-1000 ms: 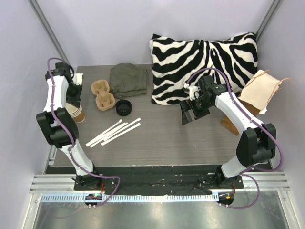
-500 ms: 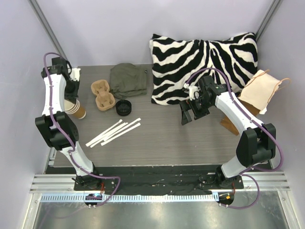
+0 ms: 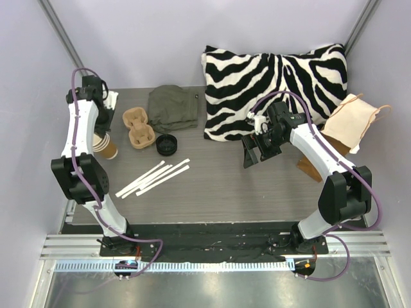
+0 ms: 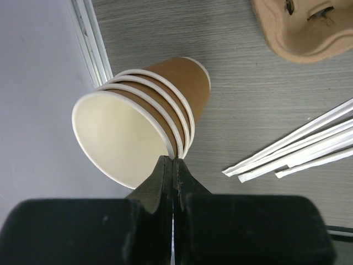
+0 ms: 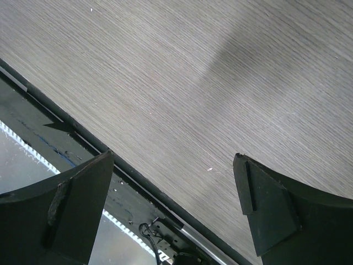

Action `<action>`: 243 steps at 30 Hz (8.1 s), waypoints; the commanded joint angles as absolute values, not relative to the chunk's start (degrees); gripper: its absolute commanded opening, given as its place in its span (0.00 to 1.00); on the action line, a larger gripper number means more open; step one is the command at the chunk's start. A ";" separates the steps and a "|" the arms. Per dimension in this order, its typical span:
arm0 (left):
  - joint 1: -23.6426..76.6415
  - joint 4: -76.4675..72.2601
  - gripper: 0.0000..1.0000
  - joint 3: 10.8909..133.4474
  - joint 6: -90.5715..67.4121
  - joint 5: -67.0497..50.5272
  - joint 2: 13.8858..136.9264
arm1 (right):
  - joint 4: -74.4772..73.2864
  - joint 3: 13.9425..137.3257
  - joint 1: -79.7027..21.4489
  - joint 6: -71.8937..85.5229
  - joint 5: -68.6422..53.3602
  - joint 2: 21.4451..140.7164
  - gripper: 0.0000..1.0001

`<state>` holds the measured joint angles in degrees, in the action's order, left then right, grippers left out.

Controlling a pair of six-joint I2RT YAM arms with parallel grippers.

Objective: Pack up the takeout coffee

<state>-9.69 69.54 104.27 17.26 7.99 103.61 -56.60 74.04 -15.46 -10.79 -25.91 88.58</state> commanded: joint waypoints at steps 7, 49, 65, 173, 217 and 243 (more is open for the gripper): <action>-6.42 62.93 0.00 95.26 20.83 18.10 97.74 | -54.40 75.50 -15.29 -10.99 -28.21 87.63 1.00; 1.58 59.15 0.00 84.81 16.09 24.44 84.11 | 12.28 92.63 -34.62 42.52 -40.78 112.40 1.00; 1.49 59.41 0.00 84.73 11.08 24.00 83.32 | 34.80 113.55 -49.04 74.35 -32.70 139.65 0.96; -8.43 62.76 0.30 69.61 15.73 11.96 78.13 | 28.30 124.63 -57.22 70.66 -28.21 151.79 0.70; -10.28 65.13 0.00 74.88 13.54 -2.10 76.38 | 29.80 125.51 -58.89 72.25 -27.33 153.19 0.70; -9.05 70.75 0.00 89.11 15.90 -1.50 75.50 | 26.72 129.98 -58.89 66.45 -29.88 151.97 0.75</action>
